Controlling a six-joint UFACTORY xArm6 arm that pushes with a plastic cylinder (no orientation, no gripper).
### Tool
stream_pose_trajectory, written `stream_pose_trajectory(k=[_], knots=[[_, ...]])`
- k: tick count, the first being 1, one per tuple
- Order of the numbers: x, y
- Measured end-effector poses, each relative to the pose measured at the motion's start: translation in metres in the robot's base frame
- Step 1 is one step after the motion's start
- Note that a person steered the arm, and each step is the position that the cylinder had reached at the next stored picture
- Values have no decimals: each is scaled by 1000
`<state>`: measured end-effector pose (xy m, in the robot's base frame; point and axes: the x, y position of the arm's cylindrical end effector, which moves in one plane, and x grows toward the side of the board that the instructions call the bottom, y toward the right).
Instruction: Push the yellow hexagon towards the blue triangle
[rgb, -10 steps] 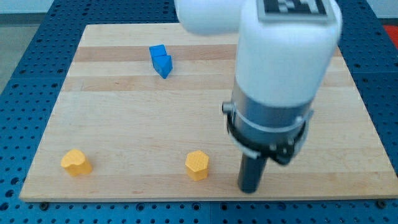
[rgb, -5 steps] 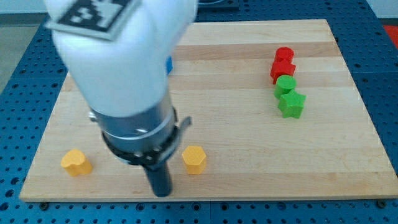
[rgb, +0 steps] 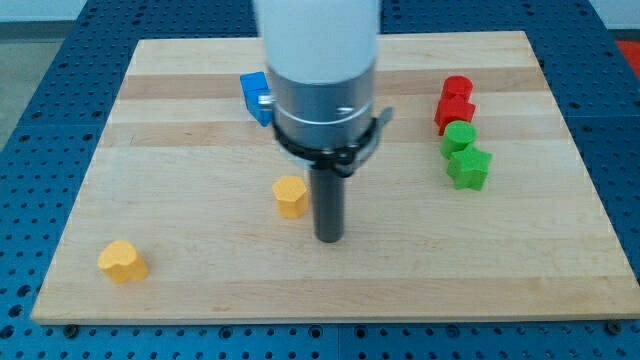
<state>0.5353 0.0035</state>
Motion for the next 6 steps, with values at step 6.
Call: stream_pose_trajectory(k=[6], knots=[[-68, -112]])
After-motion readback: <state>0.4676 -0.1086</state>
